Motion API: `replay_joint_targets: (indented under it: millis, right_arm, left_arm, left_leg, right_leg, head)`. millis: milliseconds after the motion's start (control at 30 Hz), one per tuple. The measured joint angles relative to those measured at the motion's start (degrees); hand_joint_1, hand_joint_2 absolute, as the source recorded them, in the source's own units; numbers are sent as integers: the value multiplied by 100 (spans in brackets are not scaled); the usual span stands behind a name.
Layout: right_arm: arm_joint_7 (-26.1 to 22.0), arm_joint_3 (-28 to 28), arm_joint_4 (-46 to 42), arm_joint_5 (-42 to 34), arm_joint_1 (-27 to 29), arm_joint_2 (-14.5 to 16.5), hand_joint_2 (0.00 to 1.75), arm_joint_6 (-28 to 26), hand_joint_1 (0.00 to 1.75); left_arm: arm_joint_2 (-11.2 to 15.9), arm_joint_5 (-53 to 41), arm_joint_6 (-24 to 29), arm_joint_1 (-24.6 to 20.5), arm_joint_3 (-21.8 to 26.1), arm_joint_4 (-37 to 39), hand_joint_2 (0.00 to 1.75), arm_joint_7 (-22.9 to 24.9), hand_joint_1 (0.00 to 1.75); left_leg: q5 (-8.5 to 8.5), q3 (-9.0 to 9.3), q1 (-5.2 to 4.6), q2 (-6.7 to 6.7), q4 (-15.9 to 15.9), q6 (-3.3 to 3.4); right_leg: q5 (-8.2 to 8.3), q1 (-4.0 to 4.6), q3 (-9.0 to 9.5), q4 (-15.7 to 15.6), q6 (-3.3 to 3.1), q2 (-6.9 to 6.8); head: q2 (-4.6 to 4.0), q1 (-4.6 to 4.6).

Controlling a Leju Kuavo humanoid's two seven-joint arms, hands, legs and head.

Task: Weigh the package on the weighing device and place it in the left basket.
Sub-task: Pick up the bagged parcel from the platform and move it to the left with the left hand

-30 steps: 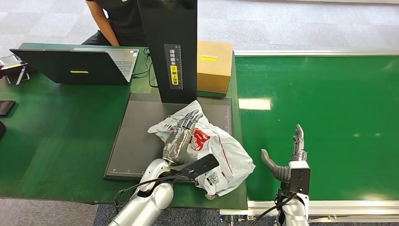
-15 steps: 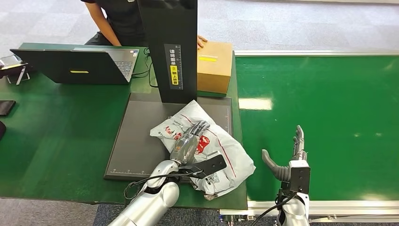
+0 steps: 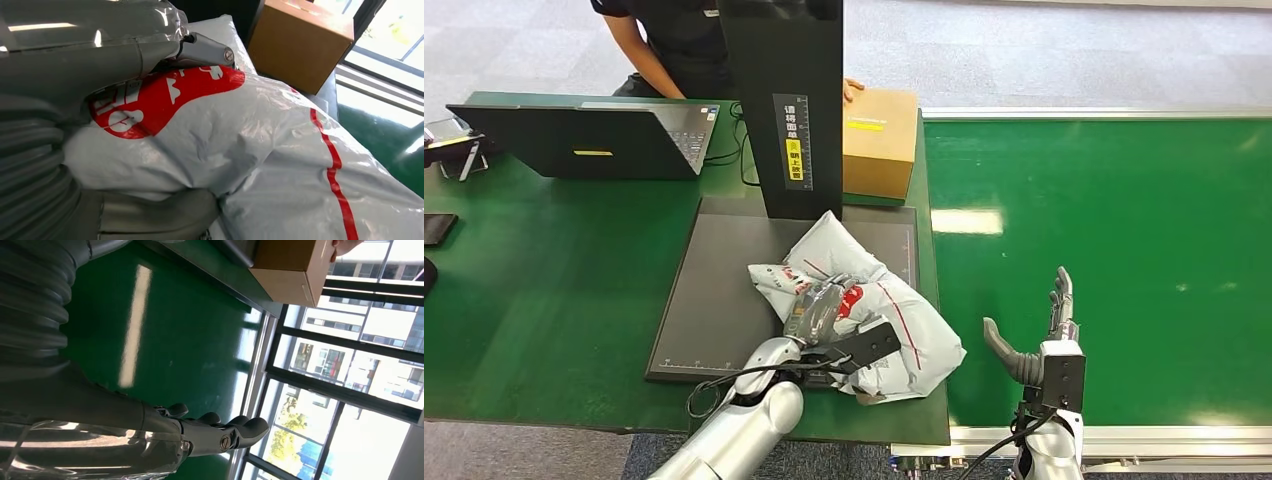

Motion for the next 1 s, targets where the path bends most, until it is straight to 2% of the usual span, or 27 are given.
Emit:
replay_joint_targets:
  millis: [667, 800, 1000]
  right_arm:
    - [0, -5, 3, -3, 1, 0, 175, -7, 0]
    - [3, -55, -32, -44, 47, 0, 175, -26, 0]
    - [30, -156, -190, -143, 266, 0, 175, -14, 0]
  left_arm:
    - [33, 56, 156, -74, 118, 2, 175, 44, 175]
    - [257, 93, 563, -33, 473, -45, 175, 302, 175]
    - [823, -546, 1029, 431, 1569, -736, 175, 394, 175]
  left_leg:
    - [0, 3, 0, 1, -2, 0]
    - [-5, 14, 1, 13, -7, -8]
    - [-22, 64, 0, 45, -27, -36]
  right_leg:
    - [0, 0, 2, 0, 0, 1]
    - [-2, 1, 5, 5, -4, 14]
    - [-21, 2, 24, 16, -34, 46]
  head:
    - [0, 2]
    - [0, 2]
    - [0, 0]
